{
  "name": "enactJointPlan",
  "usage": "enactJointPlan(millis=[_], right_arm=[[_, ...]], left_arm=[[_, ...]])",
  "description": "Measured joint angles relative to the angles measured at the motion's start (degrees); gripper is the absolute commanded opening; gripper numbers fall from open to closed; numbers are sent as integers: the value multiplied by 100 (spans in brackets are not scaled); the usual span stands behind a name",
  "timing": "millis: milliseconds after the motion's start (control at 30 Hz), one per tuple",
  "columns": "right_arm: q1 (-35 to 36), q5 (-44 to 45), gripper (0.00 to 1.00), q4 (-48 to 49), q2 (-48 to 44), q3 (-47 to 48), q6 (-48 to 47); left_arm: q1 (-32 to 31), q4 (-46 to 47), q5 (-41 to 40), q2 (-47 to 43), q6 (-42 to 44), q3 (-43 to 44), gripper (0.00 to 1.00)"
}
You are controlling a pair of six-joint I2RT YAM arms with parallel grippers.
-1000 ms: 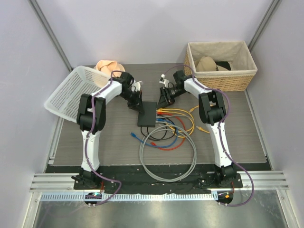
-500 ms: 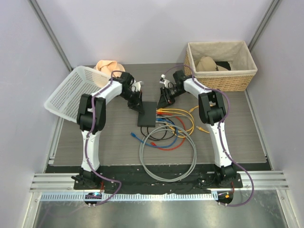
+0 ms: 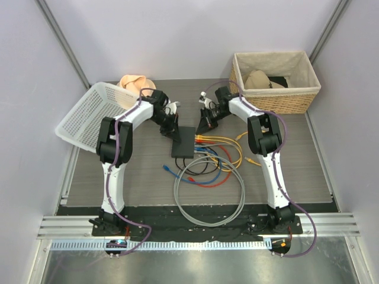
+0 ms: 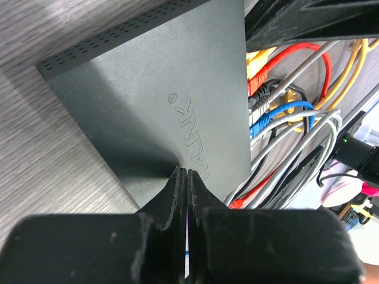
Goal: Pull the plug from the switch port
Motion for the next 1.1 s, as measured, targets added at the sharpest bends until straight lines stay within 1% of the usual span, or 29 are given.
enactJointPlan(millis=[267, 300, 400, 467, 533, 667, 767, 833, 1033, 1100], right_arm=[[46, 197, 1, -107, -66, 101, -321], [57, 223, 6, -146, -66, 131, -396], [79, 273, 28, -229, -66, 188, -538], [81, 354, 34, -262, -55, 208, -608], [50, 361, 36, -278, -11, 229, -599], [-33, -24, 44, -293, 79, 243, -553], [-96, -463, 48, -356, 175, 243, -546], [-122, -750, 48, -426, 249, 243, -540], [-181, -1058, 44, -461, 391, 304, -538], [-188, -1091, 40, -490, 433, 345, -516]], left_arm=[[-37, -2, 4, -2, 0, 0, 0], [-42, -2, 4, -2, 0, 0, 0], [-46, -2, 4, -2, 0, 0, 0], [-46, -2, 4, -2, 2, 0, 0], [-46, -4, 4, -2, 2, 0, 0], [-48, -4, 2, -2, 4, -2, 0], [-48, 2, 9, -2, 11, -20, 0], [-48, 15, 20, -11, 15, -35, 0], [-59, 15, 17, -20, 68, -42, 0], [-74, 11, 7, -24, 92, -42, 0]])
